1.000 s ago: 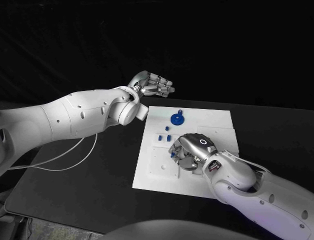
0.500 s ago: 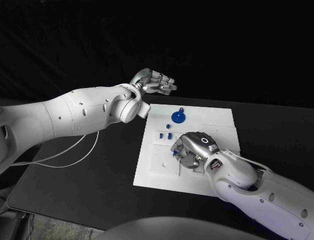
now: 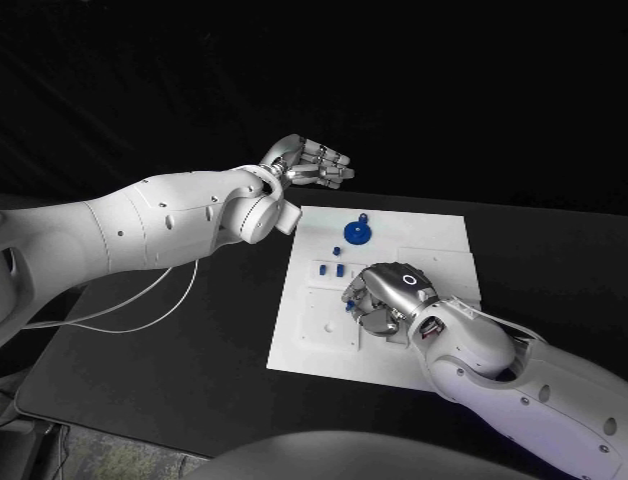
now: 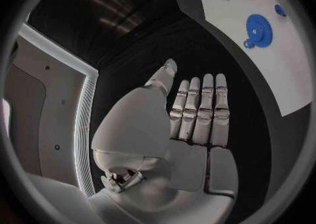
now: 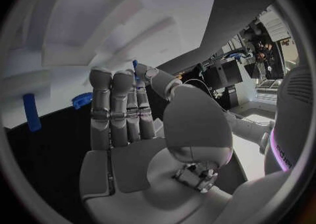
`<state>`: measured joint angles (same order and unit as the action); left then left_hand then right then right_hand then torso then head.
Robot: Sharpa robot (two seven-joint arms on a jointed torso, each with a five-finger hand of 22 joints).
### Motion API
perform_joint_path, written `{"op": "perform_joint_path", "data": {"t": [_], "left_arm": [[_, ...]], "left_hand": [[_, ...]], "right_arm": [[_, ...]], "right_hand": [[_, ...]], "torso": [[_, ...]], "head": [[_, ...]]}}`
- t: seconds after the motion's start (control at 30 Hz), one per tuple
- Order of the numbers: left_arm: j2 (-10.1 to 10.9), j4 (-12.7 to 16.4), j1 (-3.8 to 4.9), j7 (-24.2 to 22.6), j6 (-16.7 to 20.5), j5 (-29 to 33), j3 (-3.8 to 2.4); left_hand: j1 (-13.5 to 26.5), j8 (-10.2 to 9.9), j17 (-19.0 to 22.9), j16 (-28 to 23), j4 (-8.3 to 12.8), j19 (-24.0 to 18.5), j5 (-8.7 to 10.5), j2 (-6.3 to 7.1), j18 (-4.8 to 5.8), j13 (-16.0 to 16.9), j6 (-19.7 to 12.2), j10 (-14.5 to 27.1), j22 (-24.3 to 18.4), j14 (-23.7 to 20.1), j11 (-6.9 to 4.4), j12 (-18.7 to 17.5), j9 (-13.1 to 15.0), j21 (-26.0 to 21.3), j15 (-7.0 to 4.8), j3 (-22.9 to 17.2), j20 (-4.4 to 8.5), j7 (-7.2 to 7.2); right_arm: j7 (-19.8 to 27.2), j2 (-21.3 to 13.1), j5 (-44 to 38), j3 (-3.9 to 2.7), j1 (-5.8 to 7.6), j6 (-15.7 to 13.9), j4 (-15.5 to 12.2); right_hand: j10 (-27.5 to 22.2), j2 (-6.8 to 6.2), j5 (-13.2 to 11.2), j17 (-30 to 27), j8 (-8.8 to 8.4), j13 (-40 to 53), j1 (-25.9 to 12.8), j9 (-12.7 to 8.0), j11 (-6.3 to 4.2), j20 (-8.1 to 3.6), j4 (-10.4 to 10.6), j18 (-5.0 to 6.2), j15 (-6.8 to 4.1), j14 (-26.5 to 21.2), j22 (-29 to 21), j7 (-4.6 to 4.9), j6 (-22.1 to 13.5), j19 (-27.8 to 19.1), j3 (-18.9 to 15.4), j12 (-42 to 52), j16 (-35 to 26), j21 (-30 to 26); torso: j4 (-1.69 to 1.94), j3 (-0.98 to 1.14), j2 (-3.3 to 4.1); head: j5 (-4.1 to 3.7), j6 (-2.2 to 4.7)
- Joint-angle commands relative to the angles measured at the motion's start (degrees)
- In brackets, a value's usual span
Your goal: Assemble the parts on the task board
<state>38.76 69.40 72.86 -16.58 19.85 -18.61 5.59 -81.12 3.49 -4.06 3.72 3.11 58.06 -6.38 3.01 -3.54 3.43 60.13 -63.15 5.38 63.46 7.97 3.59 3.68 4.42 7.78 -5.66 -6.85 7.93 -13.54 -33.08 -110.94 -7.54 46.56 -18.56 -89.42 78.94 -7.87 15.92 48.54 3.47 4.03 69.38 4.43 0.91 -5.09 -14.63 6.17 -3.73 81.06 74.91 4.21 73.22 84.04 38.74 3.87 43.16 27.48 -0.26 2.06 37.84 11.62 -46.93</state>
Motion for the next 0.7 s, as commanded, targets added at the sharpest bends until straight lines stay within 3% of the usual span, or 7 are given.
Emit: {"op": "perform_joint_path", "data": {"t": [0.03,0.7], "left_arm": [[-0.10,0.03,0.09,-0.21,-0.80,0.34,-0.05],[-0.18,-0.12,0.09,-0.13,-1.04,0.34,-0.05]], "left_hand": [[-0.01,0.07,0.07,-0.17,-0.40,-0.01,-0.17,-0.09,0.19,-0.05,0.09,0.22,-0.05,-0.18,-0.07,-0.16,-0.04,0.18,-0.01,-0.03,-0.12,0.09],[-0.10,0.07,0.06,-0.17,-0.52,-0.03,-0.10,-0.23,0.16,-0.05,0.06,0.27,-0.34,-0.26,-0.05,-0.15,-0.03,0.28,0.01,0.13,-0.15,0.10]], "right_arm": [[0.41,-0.10,-0.64,0.02,-0.05,0.95,-0.05],[0.17,-0.13,-0.70,0.02,-0.05,1.87,0.15]], "right_hand": [[0.31,0.36,-0.18,0.08,0.20,0.08,0.20,0.04,0.09,-0.23,0.04,1.05,-0.32,0.05,1.60,-0.04,0.34,2.51,0.43,0.27,-0.35,0.40],[0.32,0.42,-0.17,0.13,0.19,0.08,0.16,0.05,0.09,-0.26,-0.01,1.01,-0.34,0.03,1.66,-0.05,0.38,2.50,0.34,0.25,-0.40,0.47]], "torso": [[0.02,-0.01,-0.01],[0.02,-0.02,-0.01]], "head": [[0.09,-0.16],[0.07,-0.38]]}}
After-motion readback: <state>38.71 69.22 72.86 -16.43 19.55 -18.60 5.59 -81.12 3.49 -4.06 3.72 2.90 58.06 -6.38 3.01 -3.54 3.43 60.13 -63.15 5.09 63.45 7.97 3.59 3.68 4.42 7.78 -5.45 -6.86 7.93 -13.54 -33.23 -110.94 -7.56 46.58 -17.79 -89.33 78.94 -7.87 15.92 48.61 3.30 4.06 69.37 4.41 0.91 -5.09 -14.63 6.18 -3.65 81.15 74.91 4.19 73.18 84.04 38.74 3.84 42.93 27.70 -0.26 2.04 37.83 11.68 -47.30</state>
